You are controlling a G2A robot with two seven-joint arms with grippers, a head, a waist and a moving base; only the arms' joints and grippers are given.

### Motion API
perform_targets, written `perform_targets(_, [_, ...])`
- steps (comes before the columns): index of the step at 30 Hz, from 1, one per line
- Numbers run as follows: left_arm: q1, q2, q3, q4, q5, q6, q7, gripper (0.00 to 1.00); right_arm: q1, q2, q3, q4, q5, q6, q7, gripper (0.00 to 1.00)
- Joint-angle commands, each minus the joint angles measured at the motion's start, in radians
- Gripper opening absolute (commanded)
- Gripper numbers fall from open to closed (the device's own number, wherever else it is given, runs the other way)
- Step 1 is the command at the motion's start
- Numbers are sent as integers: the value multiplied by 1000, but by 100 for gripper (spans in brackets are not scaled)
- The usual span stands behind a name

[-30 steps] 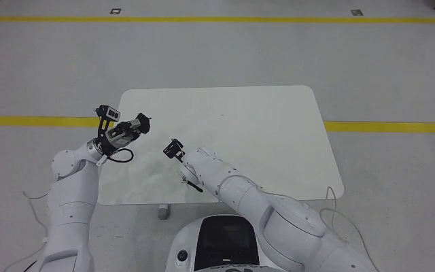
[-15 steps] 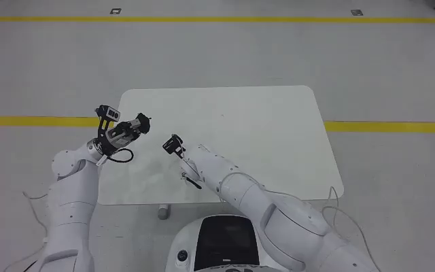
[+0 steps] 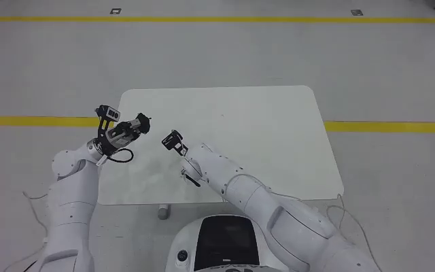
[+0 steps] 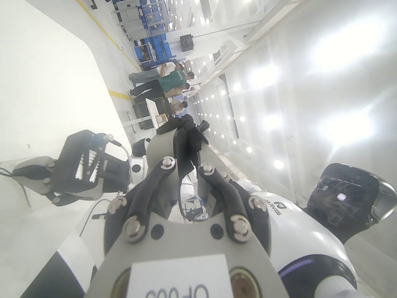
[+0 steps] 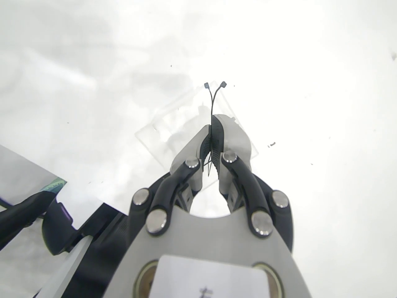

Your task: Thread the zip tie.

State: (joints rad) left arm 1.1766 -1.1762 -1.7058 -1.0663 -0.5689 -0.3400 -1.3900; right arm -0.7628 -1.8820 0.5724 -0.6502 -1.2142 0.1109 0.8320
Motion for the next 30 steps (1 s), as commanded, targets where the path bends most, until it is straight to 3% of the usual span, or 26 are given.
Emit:
perform_targets(1, [0, 0, 0, 0, 0, 0, 0, 0, -10, 8, 8, -20, -10, -2, 4, 0])
perform_targets(8, [0, 0, 0, 0, 0, 0, 0, 0, -28, 18, 31, -36, -24, -5, -4, 0])
perform_targets(27, [0, 0, 0, 0, 0, 0, 0, 0, -24, -23, 37, 55, -11, 28, -89, 0])
perform_targets(28, [0, 0, 0, 0, 0, 0, 0, 0, -23, -25, 37, 60, -10, 28, -91, 3])
perform_targets(29, [0, 0, 0, 0, 0, 0, 0, 0, -22, -27, 39, 64, -6, 27, -93, 27])
perform_targets(30, [0, 0, 0, 0, 0, 0, 0, 0, -20, -29, 39, 72, -5, 23, -96, 26])
